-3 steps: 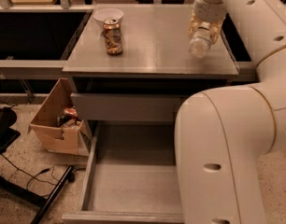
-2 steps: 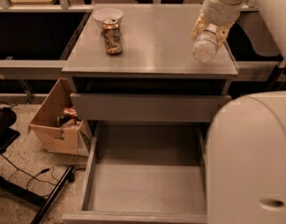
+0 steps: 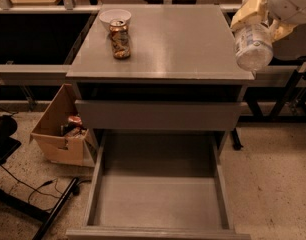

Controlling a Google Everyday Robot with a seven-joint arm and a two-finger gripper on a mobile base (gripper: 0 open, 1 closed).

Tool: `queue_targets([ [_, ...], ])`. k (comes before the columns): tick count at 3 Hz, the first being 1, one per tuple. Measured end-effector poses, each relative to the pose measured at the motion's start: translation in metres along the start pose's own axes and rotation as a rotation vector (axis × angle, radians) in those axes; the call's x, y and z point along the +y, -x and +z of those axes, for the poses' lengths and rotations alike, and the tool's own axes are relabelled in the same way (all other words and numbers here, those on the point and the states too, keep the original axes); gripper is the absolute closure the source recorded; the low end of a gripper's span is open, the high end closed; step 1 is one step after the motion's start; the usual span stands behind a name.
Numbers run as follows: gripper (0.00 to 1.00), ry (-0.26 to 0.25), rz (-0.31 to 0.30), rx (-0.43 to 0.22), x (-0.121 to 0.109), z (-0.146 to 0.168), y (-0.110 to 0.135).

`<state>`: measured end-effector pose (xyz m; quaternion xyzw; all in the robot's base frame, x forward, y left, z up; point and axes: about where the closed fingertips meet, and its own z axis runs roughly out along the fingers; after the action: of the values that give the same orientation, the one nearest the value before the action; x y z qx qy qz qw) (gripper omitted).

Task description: Place blue plastic bottle into middle drawer

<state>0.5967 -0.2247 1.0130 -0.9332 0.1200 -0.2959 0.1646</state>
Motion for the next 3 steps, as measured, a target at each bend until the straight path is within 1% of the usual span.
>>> queue_targets([
  [1,1.00,0.051,-0.119,-0.007,-0.011,0.013,0.043],
  [2,1.00,0.185,-0.204,-0.087,0.001,0.067,0.091],
  [3,1.00,0.229,-0.220,-0.115,0.019,0.077,0.106],
])
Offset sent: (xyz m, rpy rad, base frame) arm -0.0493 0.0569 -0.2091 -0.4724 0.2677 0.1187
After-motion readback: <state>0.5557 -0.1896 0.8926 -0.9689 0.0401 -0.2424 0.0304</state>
